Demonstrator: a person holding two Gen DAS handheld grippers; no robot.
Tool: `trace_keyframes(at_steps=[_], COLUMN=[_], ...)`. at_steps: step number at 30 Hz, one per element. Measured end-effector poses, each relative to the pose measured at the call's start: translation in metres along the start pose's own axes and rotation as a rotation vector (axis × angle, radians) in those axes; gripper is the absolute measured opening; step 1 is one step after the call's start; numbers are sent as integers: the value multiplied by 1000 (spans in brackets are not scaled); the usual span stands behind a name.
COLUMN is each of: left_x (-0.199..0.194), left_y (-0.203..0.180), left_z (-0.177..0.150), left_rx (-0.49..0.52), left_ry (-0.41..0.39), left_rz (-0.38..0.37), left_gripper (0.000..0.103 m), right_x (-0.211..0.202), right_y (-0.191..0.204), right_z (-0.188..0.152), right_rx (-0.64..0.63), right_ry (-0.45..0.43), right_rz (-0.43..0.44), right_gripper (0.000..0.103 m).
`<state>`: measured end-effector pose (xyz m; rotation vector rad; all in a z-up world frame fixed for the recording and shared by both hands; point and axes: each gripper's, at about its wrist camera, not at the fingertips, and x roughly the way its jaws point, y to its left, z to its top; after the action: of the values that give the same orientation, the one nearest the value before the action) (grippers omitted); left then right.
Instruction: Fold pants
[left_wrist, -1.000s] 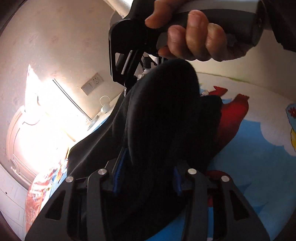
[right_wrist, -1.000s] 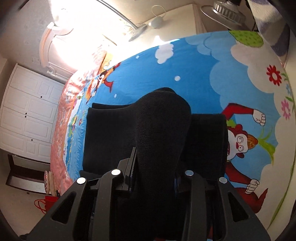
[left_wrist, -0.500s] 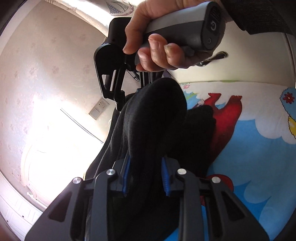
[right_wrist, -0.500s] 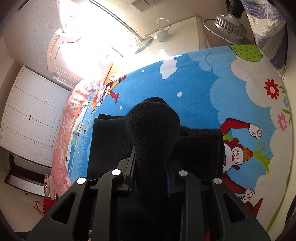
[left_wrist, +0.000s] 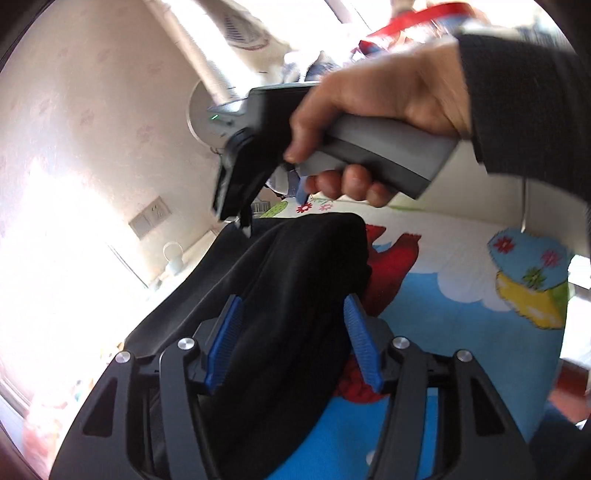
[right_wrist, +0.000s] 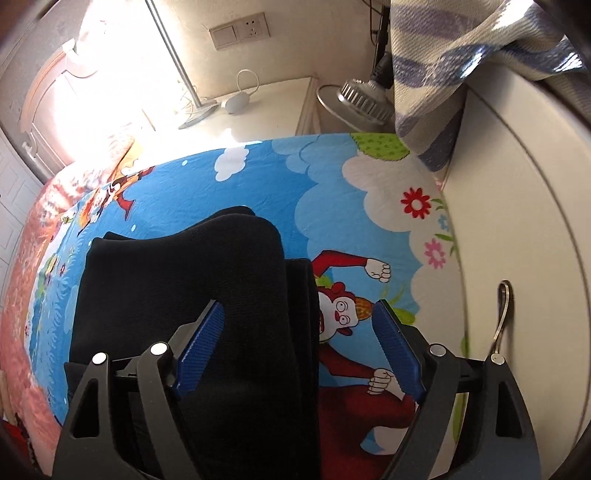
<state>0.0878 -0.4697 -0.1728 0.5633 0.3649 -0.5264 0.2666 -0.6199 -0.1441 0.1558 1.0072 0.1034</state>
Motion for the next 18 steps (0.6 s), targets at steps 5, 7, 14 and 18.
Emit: trace_keyframes(at_steps=[5, 7, 14, 18], left_x=[-64, -83, -95, -72], left_y=[97, 129, 156, 137], left_z=[-52, -86, -139, -139], left_rx=[-346, -457, -574, -520], left_ry=[44, 96, 163, 200], left_rz=[-10, -9, -94, -91], left_gripper=[56, 44, 37, 32], right_x=[-56, -48, -9, -18], right_y=[35, 48, 19, 35], right_z=[-56, -76, -109, -104], right_rx=[-80, -120, 12, -47], right_ry=[-163, -164, -66, -41], right_rz=[43, -18, -14, -99], right_gripper=[87, 87, 88, 88])
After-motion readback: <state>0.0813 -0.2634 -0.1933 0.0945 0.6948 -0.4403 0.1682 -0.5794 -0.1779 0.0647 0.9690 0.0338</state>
